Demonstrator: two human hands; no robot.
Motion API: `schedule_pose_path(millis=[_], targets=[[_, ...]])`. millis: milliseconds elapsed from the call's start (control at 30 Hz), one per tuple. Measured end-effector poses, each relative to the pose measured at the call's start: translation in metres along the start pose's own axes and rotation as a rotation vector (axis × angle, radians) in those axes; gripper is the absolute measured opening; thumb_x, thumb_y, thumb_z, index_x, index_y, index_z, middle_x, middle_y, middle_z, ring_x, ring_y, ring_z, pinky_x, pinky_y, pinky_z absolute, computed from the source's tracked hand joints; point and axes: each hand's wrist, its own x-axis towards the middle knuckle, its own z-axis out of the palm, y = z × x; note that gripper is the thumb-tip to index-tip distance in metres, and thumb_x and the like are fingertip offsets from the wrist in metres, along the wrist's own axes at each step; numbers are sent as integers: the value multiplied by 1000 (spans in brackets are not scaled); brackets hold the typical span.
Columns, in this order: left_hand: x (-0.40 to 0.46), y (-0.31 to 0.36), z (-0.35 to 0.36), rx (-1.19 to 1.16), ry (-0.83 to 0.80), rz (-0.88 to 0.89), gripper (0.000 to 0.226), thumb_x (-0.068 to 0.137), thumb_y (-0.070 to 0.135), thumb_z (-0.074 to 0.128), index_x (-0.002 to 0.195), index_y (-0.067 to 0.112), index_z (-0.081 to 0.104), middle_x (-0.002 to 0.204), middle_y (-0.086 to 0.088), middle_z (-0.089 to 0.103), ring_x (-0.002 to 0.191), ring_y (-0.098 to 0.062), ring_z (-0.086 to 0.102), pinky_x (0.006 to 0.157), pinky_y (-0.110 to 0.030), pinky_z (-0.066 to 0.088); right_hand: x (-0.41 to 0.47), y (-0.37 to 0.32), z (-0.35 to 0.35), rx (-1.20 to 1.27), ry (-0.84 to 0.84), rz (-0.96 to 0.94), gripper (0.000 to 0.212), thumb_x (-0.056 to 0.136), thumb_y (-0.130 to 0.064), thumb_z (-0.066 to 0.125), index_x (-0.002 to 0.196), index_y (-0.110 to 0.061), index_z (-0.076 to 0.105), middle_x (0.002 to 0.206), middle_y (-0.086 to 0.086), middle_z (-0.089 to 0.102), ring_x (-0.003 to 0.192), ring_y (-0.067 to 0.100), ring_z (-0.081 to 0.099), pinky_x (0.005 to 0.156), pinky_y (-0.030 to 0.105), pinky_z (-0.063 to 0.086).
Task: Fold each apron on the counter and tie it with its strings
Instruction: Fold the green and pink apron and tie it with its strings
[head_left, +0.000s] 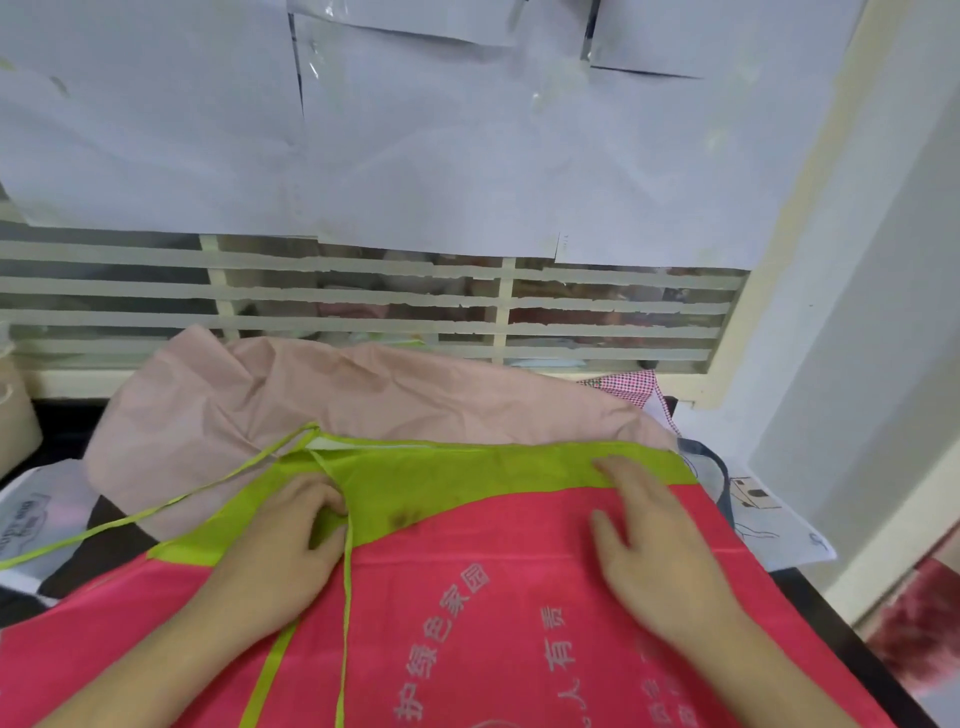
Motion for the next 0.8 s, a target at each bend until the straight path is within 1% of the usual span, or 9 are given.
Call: schedule_pose_path(millis=[67, 133, 267, 333, 467, 567, 633, 700, 800], targets=[[10, 3, 4, 74, -42, 6, 33, 79, 51, 49, 98, 27, 63, 109, 12, 61, 103, -13, 60, 93, -29, 45, -5, -17, 24, -115, -157, -66, 63, 98, -50, 34, 158, -32, 38, 165, -7, 35, 152, 12, 30, 127, 27, 19], [24, 0, 6, 98, -24, -2, 35, 85, 43, 62, 111, 21, 65, 115, 9, 62, 110, -18, 61, 98, -34, 47, -13, -23, 46, -260, -273, -86, 75, 94, -61, 11, 164, -37, 21, 172, -9, 16, 158, 14, 13, 130, 31, 8], [71, -7, -12, 25, -14, -144, 45, 87, 14, 77, 130, 13, 66, 127, -7, 67, 118, -26, 62, 101, -34, 44, -17, -20, 57, -348, -314, -80, 76, 94, -62, 6, 166, -38, 9, 174, -11, 4, 160, 17, 1, 130, 39, 2], [99, -4, -35, -70, 51, -202, 50, 87, 11, 74, 136, 16, 65, 132, -9, 68, 115, -25, 63, 100, -35, 47, -17, -17, 59, -332, -300, -77, 72, 98, -60, 15, 165, -36, 17, 173, -8, 12, 160, 19, 8, 130, 41, 7], [107, 12, -52, -66, 247, -110, 63, 81, -1, 72, 140, 14, 57, 140, -11, 57, 131, -33, 53, 112, -48, 43, -20, -16, 64, -329, -237, -64, 62, 96, -56, 44, 151, -31, 51, 157, -2, 50, 143, 25, 50, 117, 46, 42], [62, 28, -22, 45, 222, 58, 45, 85, -4, 67, 125, 15, 59, 125, -4, 51, 119, -28, 54, 105, -44, 45, -21, -15, 67, -364, -217, -86, 61, 91, -56, 51, 146, -31, 58, 150, -3, 58, 136, 24, 58, 110, 45, 49], [25, 28, 7, 88, 172, 204, 32, 84, 4, 63, 111, 21, 58, 115, 5, 50, 106, -18, 55, 98, -34, 44, -19, -13, 67, -365, -204, -77, 61, 90, -57, 52, 145, -31, 59, 149, -3, 59, 135, 24, 59, 109, 46, 50], [2, 18, 31, 113, 102, 294, 15, 95, 30, 52, 108, 28, 59, 114, 12, 53, 104, -11, 59, 95, -26, 42, -19, -13, 67, -370, -222, -62, 62, 92, -58, 49, 148, -33, 55, 153, -4, 56, 138, 24, 56, 112, 46, 47], [-8, -5, 44, 169, -18, 237, 54, 105, 64, 25, 123, 33, 65, 128, 15, 63, 118, -8, 61, 105, -22, 37, -19, -16, 61, -317, -280, -70, 67, 98, -62, 30, 162, -43, 28, 170, -10, 26, 158, 21, 23, 127, 38, 11]])
